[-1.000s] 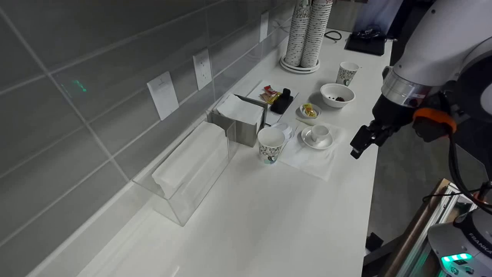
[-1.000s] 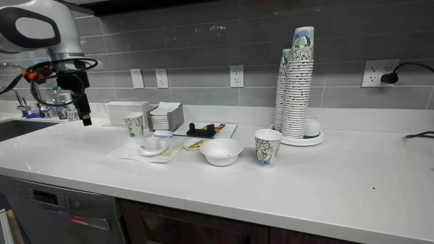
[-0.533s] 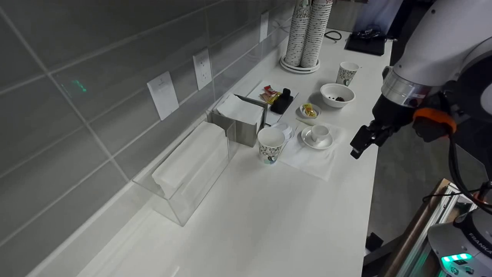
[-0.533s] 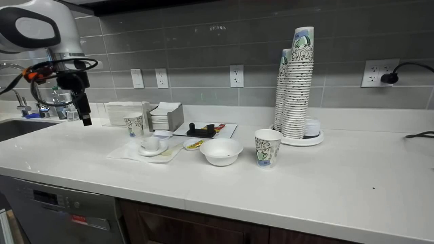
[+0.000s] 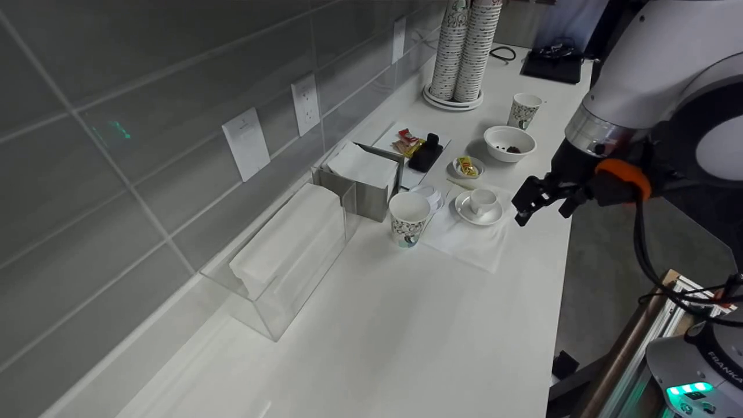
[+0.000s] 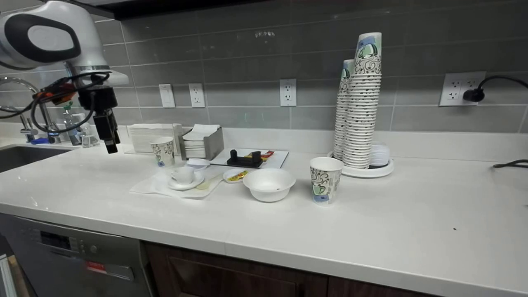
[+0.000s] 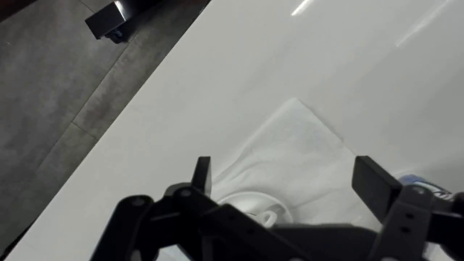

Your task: Take the cup off of the plate

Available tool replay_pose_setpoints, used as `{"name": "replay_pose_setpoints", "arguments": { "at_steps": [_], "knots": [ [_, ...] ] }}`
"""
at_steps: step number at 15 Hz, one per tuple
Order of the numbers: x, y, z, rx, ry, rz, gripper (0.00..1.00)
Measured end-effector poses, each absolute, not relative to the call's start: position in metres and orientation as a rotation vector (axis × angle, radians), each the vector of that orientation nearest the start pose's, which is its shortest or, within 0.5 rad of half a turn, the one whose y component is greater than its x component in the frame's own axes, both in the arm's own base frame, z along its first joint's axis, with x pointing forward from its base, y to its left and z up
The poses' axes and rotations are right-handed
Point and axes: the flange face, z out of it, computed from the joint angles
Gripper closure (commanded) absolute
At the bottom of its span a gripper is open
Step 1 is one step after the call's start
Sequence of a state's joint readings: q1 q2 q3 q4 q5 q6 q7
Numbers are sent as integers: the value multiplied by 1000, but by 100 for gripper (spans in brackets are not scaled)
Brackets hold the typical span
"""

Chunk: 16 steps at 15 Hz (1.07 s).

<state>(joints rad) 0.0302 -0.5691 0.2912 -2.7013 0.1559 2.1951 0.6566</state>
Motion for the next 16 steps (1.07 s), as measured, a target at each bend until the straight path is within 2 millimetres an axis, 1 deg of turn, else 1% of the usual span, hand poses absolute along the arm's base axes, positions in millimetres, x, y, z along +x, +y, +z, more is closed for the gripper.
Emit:
{"name": "replay_pose_setpoints", "arguments": {
  "at_steps": [4, 7, 9, 13, 16],
  "knots": [
    [368, 117, 392, -3023, 1056, -109, 0],
    [386, 124, 389, -2969, 1303, -178, 0],
    [395, 130, 384, -2921, 1464, -221, 0],
    [405, 137, 372, -2805, 1769, -332, 0],
    [409, 138, 359, -2762, 1895, -417, 0]
  ]
}}
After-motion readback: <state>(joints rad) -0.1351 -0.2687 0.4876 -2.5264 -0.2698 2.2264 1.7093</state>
